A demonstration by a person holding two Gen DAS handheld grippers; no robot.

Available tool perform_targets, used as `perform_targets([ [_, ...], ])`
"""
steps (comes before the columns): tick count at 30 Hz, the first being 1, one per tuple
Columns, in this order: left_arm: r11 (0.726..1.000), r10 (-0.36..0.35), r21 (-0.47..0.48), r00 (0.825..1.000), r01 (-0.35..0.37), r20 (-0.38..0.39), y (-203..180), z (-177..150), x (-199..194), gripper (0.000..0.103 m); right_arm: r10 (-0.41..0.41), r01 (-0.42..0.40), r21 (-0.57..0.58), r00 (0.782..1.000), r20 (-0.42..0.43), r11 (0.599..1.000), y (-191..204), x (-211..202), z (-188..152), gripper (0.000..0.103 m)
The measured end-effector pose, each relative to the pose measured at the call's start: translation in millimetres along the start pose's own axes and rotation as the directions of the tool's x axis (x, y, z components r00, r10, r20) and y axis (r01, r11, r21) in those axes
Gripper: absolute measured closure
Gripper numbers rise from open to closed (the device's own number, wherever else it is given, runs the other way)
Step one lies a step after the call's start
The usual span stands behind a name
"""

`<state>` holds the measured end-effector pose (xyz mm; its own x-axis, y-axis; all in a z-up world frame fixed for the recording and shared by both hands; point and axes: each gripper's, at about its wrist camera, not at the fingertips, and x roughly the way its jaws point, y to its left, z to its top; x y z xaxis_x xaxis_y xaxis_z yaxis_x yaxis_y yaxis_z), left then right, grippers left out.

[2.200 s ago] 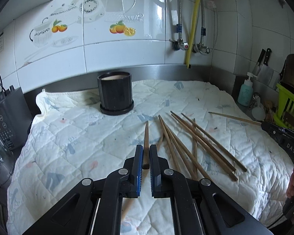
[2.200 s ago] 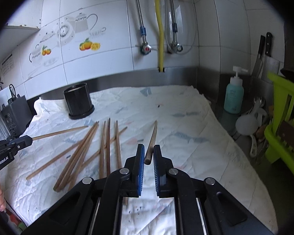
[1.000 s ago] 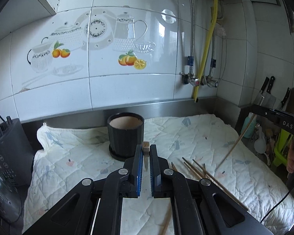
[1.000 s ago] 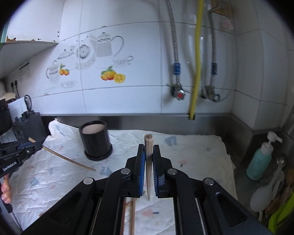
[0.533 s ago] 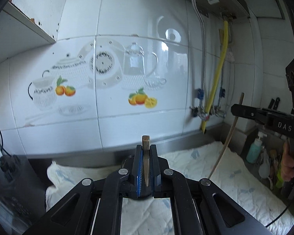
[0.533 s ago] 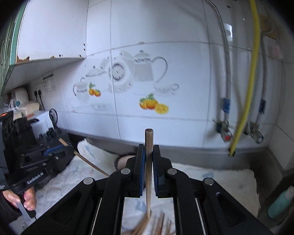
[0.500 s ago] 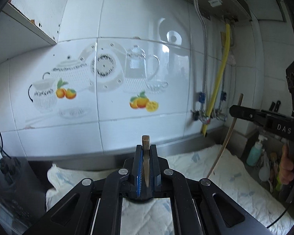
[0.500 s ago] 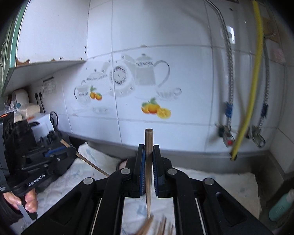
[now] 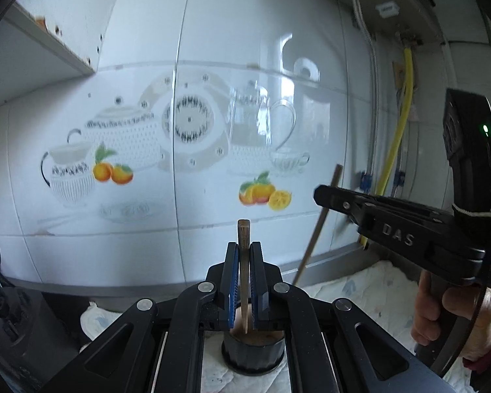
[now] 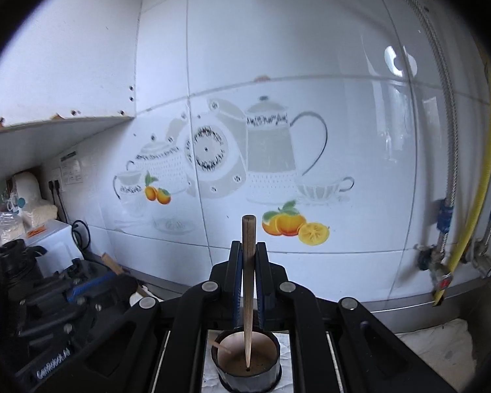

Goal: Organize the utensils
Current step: 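Lift both held chopsticks and lower them upright into the black holder, then open both tools to release the chopsticks and withdraw from the holder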

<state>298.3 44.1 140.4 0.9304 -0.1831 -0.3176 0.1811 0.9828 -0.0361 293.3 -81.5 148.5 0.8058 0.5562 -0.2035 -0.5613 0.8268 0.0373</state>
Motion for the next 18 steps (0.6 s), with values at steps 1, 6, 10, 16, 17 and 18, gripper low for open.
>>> perform_targets([
  [1, 1.0, 0.006, 0.003, 1.0, -0.006, -0.016, 1, -6, 4, 0.097, -0.001, 0.001, 0.001, 1.0, -0.016, 1.0, 0, 8, -4, 0.093],
  [6, 1.0, 0.013, 0.007, 0.993, -0.012, -0.114, 7, -26, 25, 0.096, -0.022, 0.023, 0.015, 0.994, -0.105, 1.0, -6, 33, -25, 0.093],
  [10, 1.0, 0.025, 0.017, 0.988, -0.023, -0.154, 6, -34, 30, 0.095, -0.013, 0.018, 0.031, 0.984, -0.176, 0.999, -11, 39, -38, 0.093],
  [16, 0.999, 0.031, 0.029, 0.982, -0.026, -0.186, -2, -38, 21, 0.092, -0.018, 0.02, 0.006, 0.972, -0.234, 1.0, -12, 31, -43, 0.086],
  [17, 0.999, 0.04, 0.034, 0.981, -0.034, -0.19, -3, -38, 18, 0.091, -0.023, 0.022, -0.004, 0.972, -0.235, 1.0, -11, 27, -43, 0.082],
  [18, 0.999, 0.047, 0.035, 0.981, -0.041, -0.189, -5, -37, 14, 0.087, -0.025, 0.023, -0.011, 0.972, -0.233, 1.0, -10, 24, -43, 0.072],
])
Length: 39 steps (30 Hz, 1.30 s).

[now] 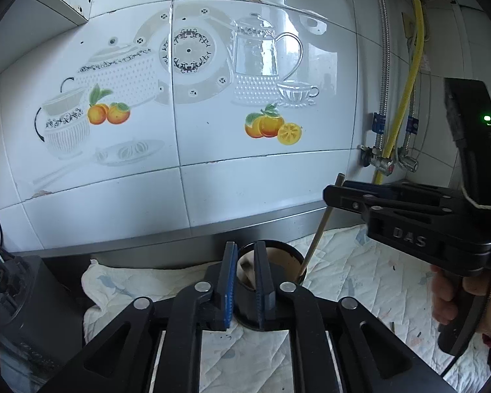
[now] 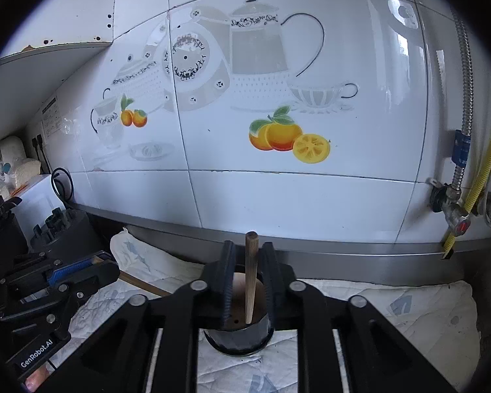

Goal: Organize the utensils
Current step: 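Open both tools to release the chopsticks and withdraw from the holder, then grasp another wooden chopstick from the pile with the left tool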

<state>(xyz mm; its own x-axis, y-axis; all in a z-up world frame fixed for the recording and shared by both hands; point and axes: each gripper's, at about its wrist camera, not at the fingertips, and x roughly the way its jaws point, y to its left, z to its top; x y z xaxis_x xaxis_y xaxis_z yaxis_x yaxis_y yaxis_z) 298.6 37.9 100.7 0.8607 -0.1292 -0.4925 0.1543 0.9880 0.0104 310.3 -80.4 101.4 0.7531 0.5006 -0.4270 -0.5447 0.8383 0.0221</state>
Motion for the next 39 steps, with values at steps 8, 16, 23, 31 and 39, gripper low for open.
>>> perform_targets([
  [8, 0.999, 0.04, 0.011, 0.999, -0.04, 0.03, -4, -8, -56, 0.065, -0.024, 0.024, -0.045, 1.0, 0.015, 0.999, 5, -57, -13, 0.067],
  [16, 0.998, 0.009, 0.06, 1.0, -0.01, 0.011, -25, -43, -118, 0.052, -0.034, 0.034, -0.019, 0.999, -0.021, 0.999, -1, -113, -61, 0.065],
  [23, 0.999, -0.016, 0.047, 1.0, 0.017, -0.014, -44, -105, -153, 0.052, -0.051, 0.052, 0.017, 0.997, -0.05, 0.998, -6, -151, -122, 0.065],
  [31, 0.999, -0.007, 0.037, 0.992, 0.011, -0.122, -66, -185, -158, 0.052, -0.101, 0.106, 0.061, 0.992, -0.082, 0.992, -9, -178, -187, 0.065],
  [39, 0.998, -0.04, 0.047, 0.975, 0.051, -0.219, -79, -245, -144, 0.052, -0.158, 0.165, 0.05, 0.981, -0.113, 0.985, -9, -190, -232, 0.065],
])
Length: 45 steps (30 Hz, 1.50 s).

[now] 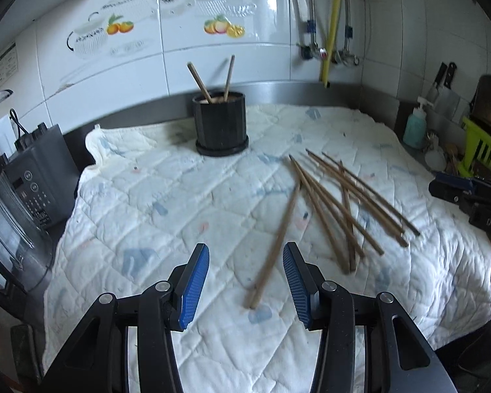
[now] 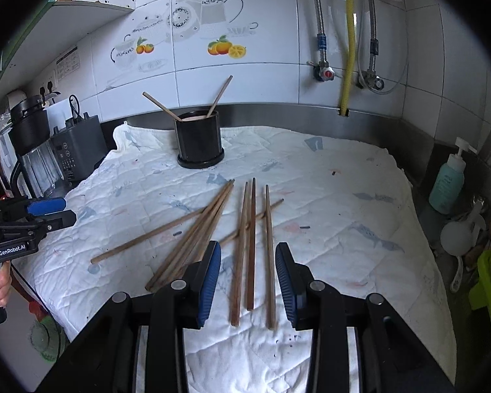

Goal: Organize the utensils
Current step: 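Grasp another wooden chopstick from the pile with the left tool, then close the right tool on a chopstick while the left tool holds its chopstick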

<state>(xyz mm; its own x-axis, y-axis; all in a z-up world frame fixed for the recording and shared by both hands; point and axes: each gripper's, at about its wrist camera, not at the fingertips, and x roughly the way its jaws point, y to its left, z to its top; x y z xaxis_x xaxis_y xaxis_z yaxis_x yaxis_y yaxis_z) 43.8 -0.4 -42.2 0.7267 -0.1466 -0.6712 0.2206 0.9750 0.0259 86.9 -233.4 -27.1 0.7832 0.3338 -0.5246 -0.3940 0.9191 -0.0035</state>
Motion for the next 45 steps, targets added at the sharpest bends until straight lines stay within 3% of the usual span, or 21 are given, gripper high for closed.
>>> perform_targets([
  [12, 0.996, -0.082, -0.026, 0.995, 0.08, -0.056, 3, -38, 49, 0.053, 0.022, -0.017, 0.099, 0.999, -0.046, 0.995, -12, 6, -24, 0.065],
  [17, 0.992, -0.114, -0.056, 0.991, 0.11, -0.068, 9, -44, 69, 0.063, 0.027, -0.023, 0.102, 0.999, -0.044, 0.995, -10, 7, -24, 0.065],
  [36, 0.996, -0.087, -0.008, 0.995, 0.087, 0.039, -8, -50, 79, 0.087, 0.014, -0.006, 0.123, 0.997, -0.072, 0.992, -12, 19, -33, 0.065],
  [38, 0.995, -0.101, -0.016, 0.994, 0.102, 0.036, -7, -49, 77, 0.096, 0.014, -0.005, 0.129, 0.997, -0.072, 0.992, -13, 19, -34, 0.065],
  [45, 0.993, -0.115, -0.022, 0.992, 0.117, 0.06, -9, -45, 64, 0.097, 0.017, -0.006, 0.138, 0.997, -0.076, 0.99, -14, 20, -36, 0.065],
])
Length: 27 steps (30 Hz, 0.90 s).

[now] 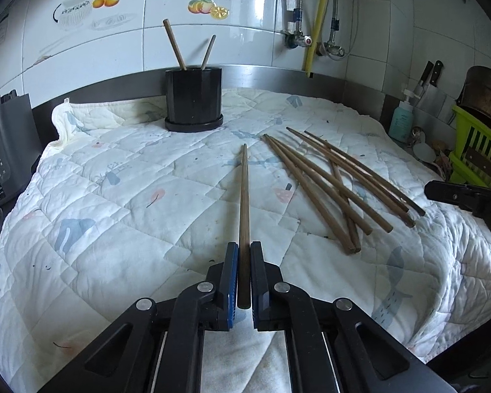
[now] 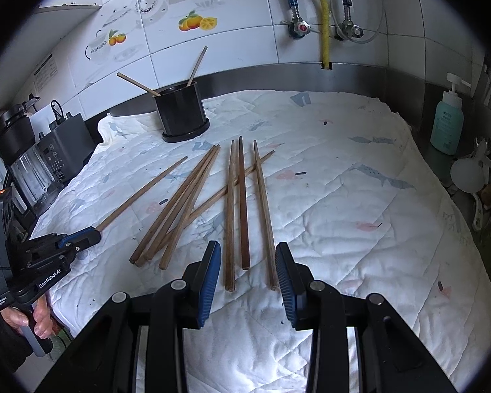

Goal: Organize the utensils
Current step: 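Close the right tool on a chopstick while the left tool holds its chopstick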

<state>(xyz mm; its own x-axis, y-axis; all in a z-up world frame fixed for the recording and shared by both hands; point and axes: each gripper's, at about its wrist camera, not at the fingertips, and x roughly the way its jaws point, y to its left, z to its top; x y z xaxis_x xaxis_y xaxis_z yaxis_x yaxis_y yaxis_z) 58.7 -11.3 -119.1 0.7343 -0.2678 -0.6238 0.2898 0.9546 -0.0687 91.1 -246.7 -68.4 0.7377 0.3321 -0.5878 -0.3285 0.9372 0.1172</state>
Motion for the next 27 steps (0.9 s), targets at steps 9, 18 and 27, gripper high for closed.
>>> perform_targets([
  [9, 1.0, -0.025, -0.012, 0.998, 0.026, 0.063, -8, 20, -25, 0.097, 0.038, -0.038, 0.001, 0.999, 0.01, 0.999, 6, 0, 1, 0.065],
  [18, 0.999, -0.04, -0.018, 0.994, 0.042, 0.099, -13, 40, -39, 0.097, 0.148, -0.149, -0.059, 0.989, -0.018, 0.987, 41, 18, -6, 0.065],
  [27, 0.998, -0.044, -0.035, 0.994, 0.047, 0.101, -9, 41, -39, 0.097, 0.113, -0.113, -0.132, 0.994, -0.014, 0.985, 62, 36, -12, 0.074],
])
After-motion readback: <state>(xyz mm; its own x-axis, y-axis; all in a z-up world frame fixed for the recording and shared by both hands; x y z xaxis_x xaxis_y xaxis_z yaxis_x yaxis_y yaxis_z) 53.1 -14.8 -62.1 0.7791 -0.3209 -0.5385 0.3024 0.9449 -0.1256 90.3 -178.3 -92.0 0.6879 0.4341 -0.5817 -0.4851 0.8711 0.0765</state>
